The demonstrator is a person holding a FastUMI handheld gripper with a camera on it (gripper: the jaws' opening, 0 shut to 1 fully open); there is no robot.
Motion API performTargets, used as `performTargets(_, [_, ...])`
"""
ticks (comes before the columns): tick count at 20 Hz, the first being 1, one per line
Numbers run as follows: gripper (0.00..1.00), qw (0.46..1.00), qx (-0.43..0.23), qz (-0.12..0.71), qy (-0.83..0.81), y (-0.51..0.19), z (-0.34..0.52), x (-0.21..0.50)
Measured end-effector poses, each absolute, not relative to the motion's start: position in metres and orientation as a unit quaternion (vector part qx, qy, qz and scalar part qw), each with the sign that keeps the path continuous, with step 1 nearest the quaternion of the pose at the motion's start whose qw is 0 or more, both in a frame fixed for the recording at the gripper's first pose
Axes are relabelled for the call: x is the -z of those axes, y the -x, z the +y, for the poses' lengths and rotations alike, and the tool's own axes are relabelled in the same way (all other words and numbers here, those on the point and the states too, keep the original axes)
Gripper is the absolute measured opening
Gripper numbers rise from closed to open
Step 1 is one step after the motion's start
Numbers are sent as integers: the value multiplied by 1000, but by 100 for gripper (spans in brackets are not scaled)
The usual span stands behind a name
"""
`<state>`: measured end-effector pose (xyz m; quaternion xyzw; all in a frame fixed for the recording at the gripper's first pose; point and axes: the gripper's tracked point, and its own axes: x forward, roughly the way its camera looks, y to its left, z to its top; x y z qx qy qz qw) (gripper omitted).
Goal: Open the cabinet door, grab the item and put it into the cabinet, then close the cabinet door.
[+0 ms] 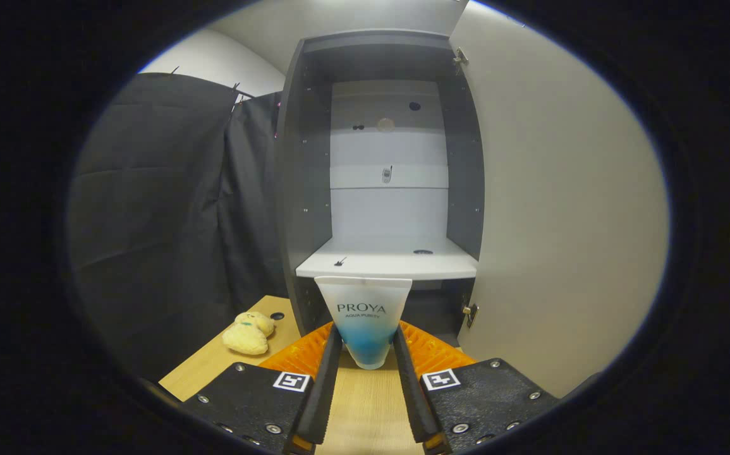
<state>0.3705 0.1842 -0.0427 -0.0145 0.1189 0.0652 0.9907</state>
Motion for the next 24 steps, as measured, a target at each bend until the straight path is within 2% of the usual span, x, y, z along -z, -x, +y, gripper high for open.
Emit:
performTargets(7, [50, 993, -68, 92, 0, -425, 181, -2])
performTargets(13, [50, 992, -70, 101, -27, -484, 182, -18])
performTargets(24, [50, 987, -59, 141, -52, -569, 184, 11])
